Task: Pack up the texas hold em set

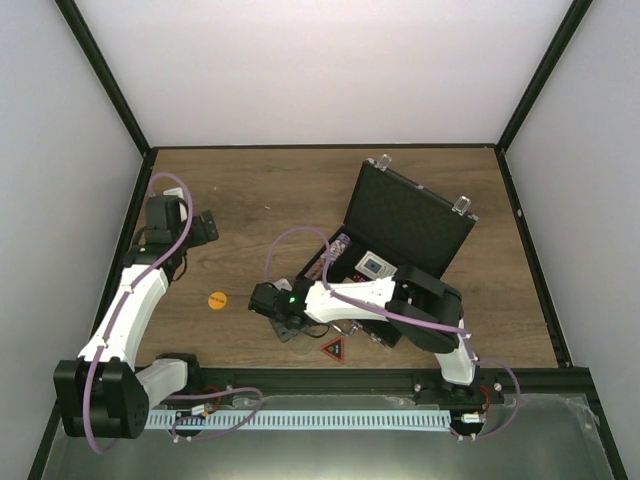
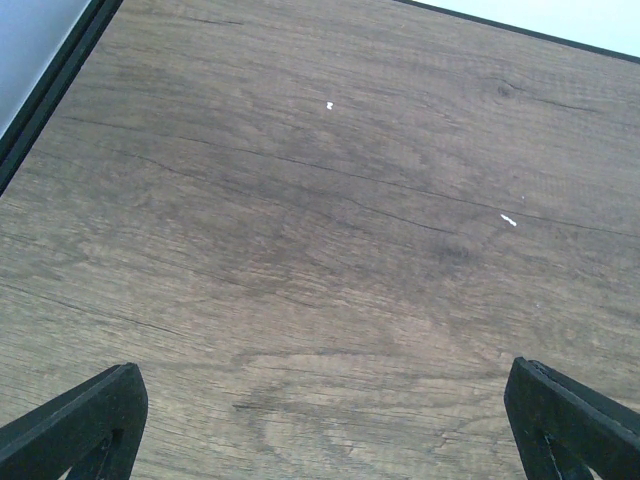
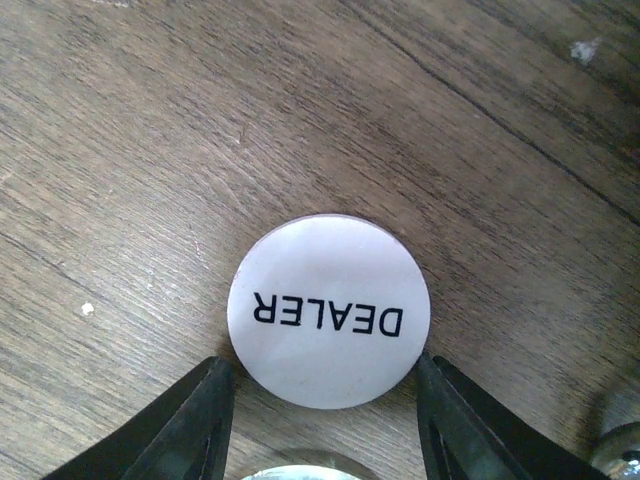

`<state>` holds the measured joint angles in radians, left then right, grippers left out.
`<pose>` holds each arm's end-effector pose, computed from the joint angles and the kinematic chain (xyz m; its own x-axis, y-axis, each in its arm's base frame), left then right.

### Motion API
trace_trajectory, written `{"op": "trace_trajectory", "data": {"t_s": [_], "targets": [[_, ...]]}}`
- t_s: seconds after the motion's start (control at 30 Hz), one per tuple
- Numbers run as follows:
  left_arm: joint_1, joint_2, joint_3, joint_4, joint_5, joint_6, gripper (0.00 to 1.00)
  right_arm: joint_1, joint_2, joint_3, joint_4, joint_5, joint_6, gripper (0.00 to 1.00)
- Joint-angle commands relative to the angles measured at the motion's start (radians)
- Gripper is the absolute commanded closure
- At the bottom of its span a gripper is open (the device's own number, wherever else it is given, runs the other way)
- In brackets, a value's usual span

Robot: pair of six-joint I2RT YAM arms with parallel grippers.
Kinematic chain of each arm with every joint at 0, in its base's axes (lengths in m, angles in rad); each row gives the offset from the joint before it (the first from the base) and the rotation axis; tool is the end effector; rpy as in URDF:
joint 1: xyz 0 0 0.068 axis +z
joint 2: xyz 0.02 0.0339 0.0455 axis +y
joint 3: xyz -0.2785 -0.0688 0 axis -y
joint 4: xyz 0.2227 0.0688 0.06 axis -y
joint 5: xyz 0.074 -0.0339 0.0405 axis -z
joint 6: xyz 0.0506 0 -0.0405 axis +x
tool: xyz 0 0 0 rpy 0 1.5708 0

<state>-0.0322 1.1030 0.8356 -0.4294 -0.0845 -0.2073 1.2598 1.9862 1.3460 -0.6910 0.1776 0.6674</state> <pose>0.2205 -0.0028 0.2813 -0.6210 -0.1852 -0.7616 -0.1639 0.9809 -0.1048 0.1236 0.3554 0.1631 -0.8055 -0.5153 -0.2926 -0.5419 0.8403 0.0121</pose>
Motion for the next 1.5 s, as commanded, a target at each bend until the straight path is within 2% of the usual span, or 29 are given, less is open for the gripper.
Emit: {"op": "trace_trajectory", "data": {"t_s": [0.0,0.7,1.07,1.47], "targets": [[0.004,0.003,-0.005,0.006,0.008,0.006,0.00,0.004,-0.008,-0.022,-0.024,0.008,-0.002,0.49],[0.005,0.011,-0.002,0.007,0.011,0.008,0.00,-0.020,-0.112,-0.027,-0.025,0.032,-0.012,0.51],[0.005,0.012,-0.001,0.006,0.014,0.008,0.00,-0.042,-0.053,-0.016,0.038,0.003,-0.037,0.37],[0.005,0.012,0.000,0.007,0.015,0.008,0.00,-0.042,0.026,0.018,0.041,-0.007,-0.072,0.32]]}}
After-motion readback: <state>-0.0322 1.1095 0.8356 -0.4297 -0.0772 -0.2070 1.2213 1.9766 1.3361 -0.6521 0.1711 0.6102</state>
